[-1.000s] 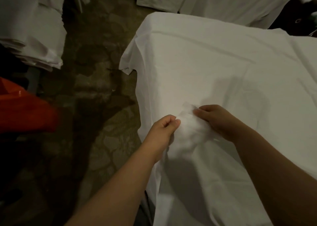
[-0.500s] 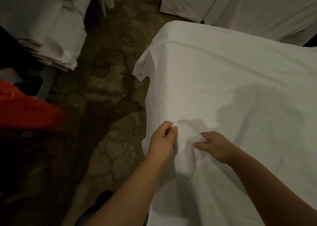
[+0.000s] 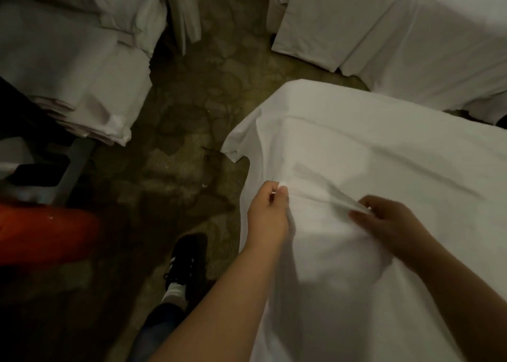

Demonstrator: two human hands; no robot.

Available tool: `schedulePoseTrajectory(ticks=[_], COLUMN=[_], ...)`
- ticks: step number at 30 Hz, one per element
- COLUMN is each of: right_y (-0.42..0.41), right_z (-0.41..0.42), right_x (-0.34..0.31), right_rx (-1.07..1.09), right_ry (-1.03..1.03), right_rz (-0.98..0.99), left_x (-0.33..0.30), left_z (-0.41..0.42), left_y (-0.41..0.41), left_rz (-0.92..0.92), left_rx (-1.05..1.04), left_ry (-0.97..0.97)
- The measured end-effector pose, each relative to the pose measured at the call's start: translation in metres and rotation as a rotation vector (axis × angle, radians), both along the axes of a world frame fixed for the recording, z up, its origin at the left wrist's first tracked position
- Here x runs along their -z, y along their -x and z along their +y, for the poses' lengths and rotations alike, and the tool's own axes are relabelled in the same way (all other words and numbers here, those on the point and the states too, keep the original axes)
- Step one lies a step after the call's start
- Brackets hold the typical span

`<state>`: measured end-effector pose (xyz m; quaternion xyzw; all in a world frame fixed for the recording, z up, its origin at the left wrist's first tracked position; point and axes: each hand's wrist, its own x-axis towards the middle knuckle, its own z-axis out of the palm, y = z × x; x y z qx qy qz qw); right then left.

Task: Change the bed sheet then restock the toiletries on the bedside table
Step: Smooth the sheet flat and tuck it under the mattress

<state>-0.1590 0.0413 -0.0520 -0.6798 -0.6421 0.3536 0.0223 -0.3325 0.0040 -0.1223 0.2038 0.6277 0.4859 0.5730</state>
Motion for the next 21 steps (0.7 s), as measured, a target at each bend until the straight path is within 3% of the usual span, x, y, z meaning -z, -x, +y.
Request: schedulePoseTrajectory(ticks=[8, 15, 21], right_y=[0.070, 0.092, 0.117], right_z=[0.168, 0.263, 0.340], right_x=[0.016, 0.052, 0.087], right_rx=[0.000, -0.061, -0.157], right_ry=[0.048, 0.135, 0.088], right_rz=[-0.045, -0.186, -0.249], left_x=[0.035, 0.066, 0.105], left_z=[0.145, 0.233, 0.298], left_y=[0.059, 0.076, 0.087], left_rz=[-0.065, -0.125, -0.108], left_rx=[0.036, 0.100, 0.001], left_ry=[0.037, 0.148, 0.207])
